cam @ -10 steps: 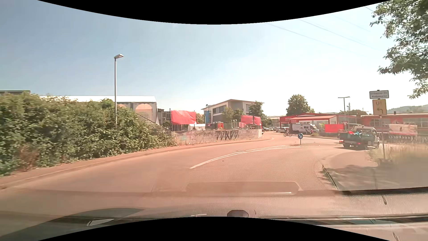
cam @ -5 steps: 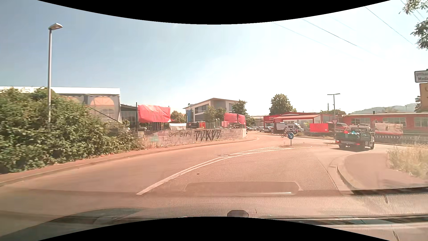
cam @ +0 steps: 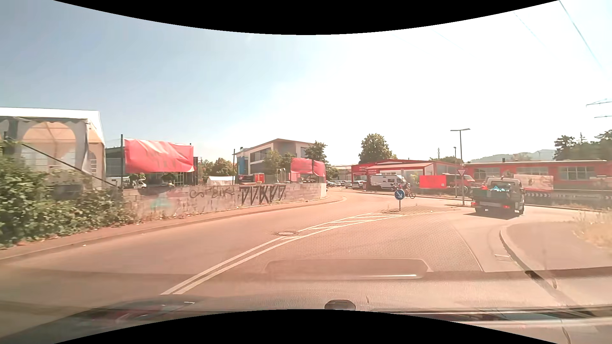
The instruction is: Follow the waypoints while adhering to traffic rules and regulations
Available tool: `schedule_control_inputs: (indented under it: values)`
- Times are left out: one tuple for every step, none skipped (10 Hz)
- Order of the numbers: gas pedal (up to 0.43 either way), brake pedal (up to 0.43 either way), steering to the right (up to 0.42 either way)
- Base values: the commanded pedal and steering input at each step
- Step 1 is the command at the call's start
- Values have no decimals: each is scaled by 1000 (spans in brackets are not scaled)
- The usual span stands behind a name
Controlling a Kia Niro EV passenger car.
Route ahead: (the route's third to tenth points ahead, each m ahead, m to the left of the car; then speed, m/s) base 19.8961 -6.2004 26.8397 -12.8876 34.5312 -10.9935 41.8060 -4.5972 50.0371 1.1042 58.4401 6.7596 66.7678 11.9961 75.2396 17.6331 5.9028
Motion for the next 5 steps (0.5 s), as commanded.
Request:
schedule_control_inputs:
  values:
    - [0,146,149]
    - [0,140,151]
    - [0,140,154]
    - [0,146,154]
    - [0,146,154]
